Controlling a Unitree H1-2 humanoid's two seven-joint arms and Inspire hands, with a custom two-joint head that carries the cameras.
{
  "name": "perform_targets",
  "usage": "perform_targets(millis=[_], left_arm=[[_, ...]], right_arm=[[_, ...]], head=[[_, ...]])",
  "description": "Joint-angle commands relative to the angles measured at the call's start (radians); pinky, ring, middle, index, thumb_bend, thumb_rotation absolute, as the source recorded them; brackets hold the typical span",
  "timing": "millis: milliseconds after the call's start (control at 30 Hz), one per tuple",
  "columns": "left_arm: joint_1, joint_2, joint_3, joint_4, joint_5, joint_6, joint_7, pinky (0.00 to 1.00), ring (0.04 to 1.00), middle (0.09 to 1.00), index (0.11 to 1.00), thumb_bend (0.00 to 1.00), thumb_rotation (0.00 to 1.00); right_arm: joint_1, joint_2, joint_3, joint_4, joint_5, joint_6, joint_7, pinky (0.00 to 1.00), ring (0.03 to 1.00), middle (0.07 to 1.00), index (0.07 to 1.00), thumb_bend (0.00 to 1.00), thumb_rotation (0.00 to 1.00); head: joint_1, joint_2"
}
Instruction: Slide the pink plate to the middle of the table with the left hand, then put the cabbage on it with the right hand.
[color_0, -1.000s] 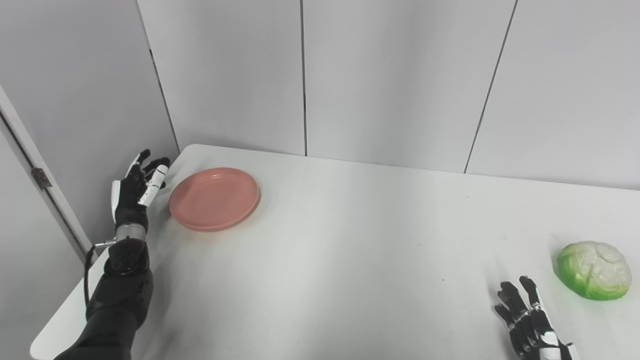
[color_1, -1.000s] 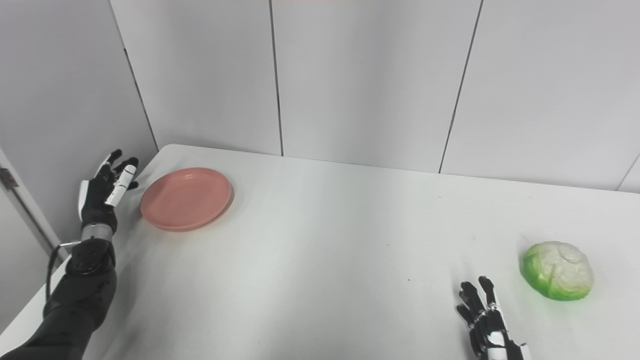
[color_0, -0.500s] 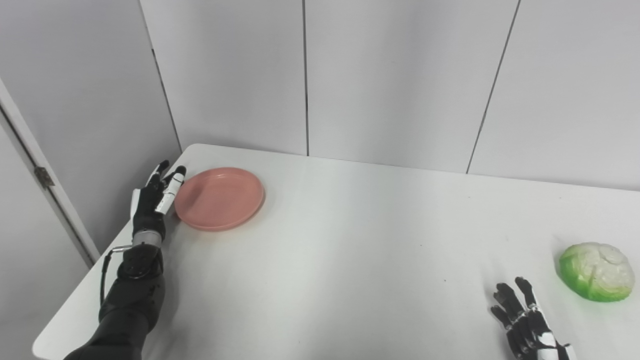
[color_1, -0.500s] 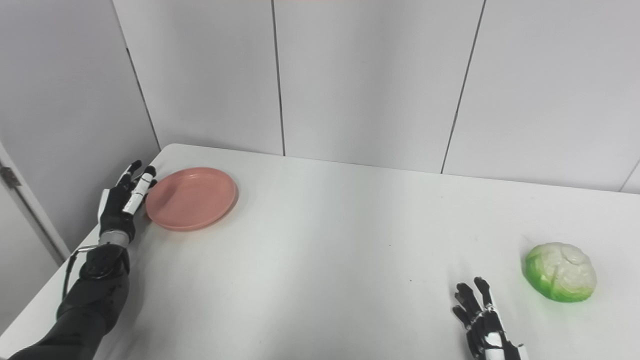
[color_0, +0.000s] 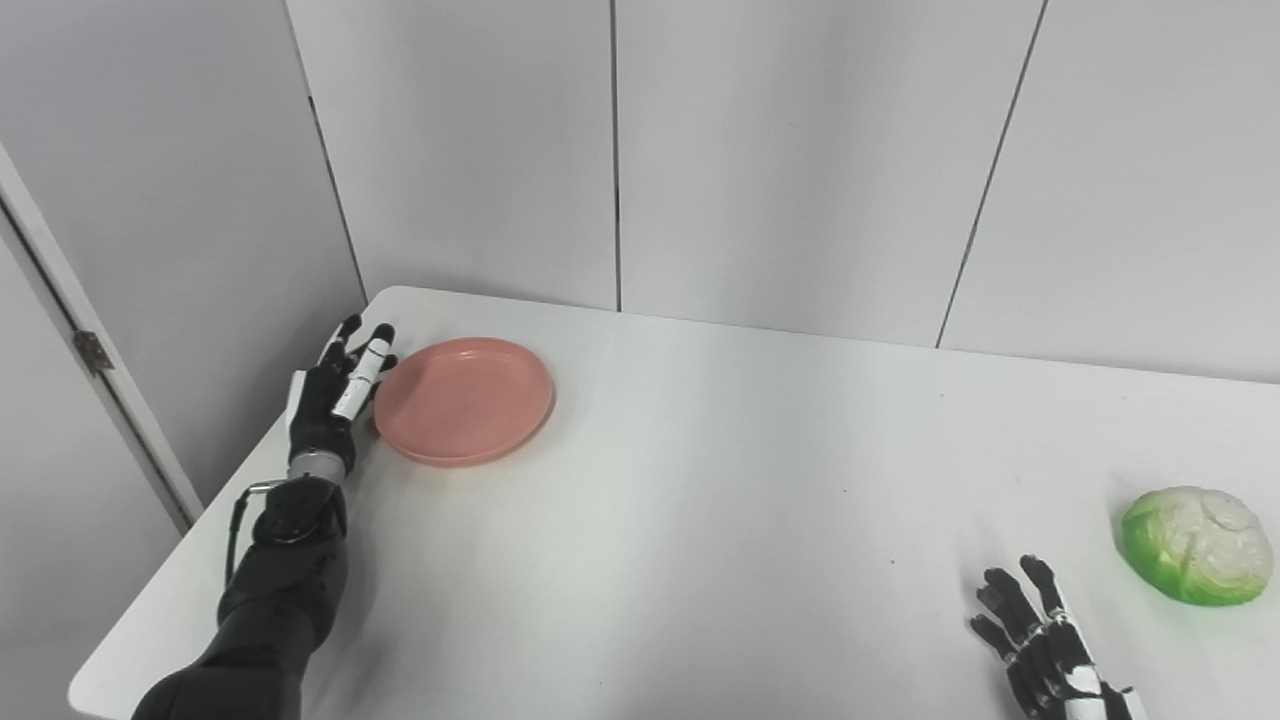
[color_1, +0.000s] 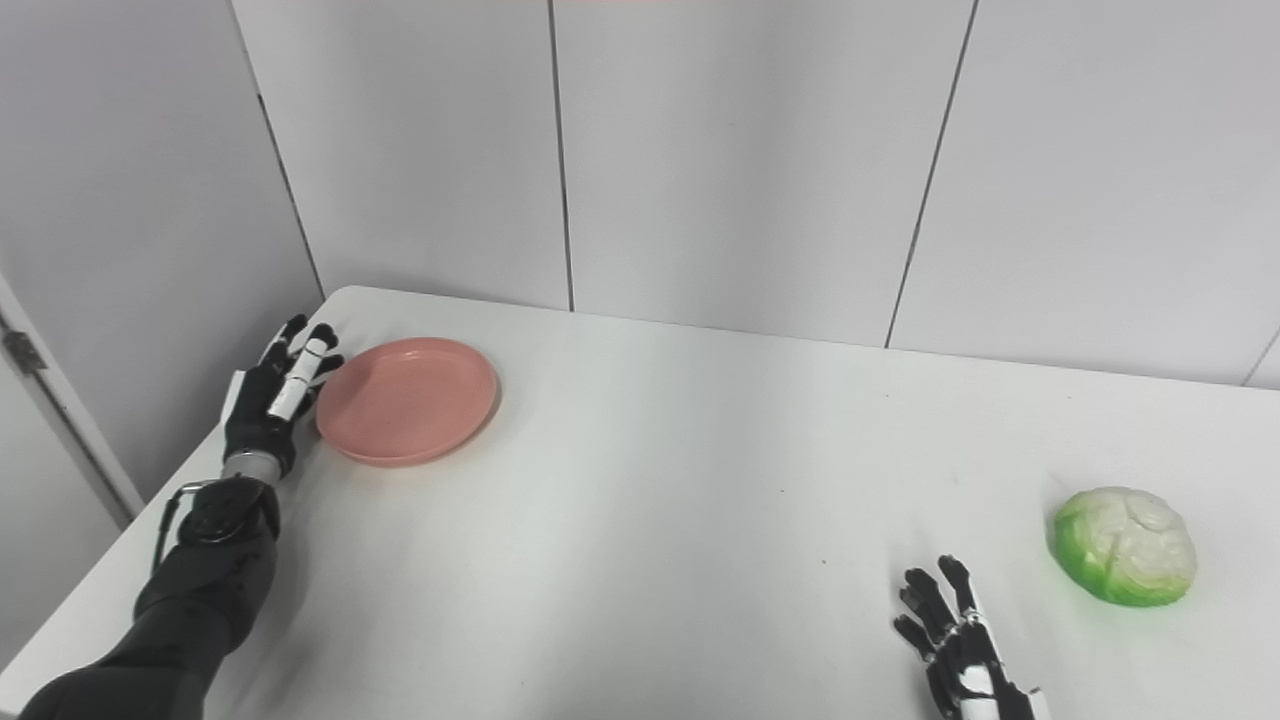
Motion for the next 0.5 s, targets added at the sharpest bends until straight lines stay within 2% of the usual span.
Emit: perform_targets(millis=[0, 100, 267, 467], left_arm=[[-0.054, -0.002, -0.009, -0.008, -0.003, -0.011, -0.031, 0.63, 0.754, 0.800, 0.916, 0.83, 0.66], [-0.053, -0.019, -0.009, -0.014, -0.011, -0.005, -0.046, 0.64, 0.771, 0.818, 0.917, 0.85, 0.66], [-0.037, -0.062, -0.032, -0.027, 0.022, -0.002, -0.015, 0.64, 0.768, 0.815, 0.914, 0.82, 0.67], [-0.023, -0.122, -0.064, -0.004, 0.026, -0.013, -0.012, 0.62, 0.781, 0.818, 0.926, 0.80, 0.66]], right_arm=[[0.065, -0.004, 0.008, -0.035, 0.002, 0.006, -0.003, 0.88, 0.904, 0.896, 0.956, 0.85, 1.00], [0.065, -0.003, 0.011, -0.039, 0.005, 0.010, 0.000, 0.89, 0.906, 0.897, 0.958, 0.85, 1.00], [0.066, -0.006, 0.014, -0.042, 0.015, 0.016, 0.006, 0.89, 0.914, 0.907, 0.967, 0.84, 1.00], [0.071, -0.002, 0.014, -0.054, 0.011, 0.020, -0.001, 0.88, 0.907, 0.895, 0.956, 0.83, 1.00]], head=[[-0.001, 0.002], [-0.002, 0.003], [-0.003, 0.007], [-0.008, 0.014]])
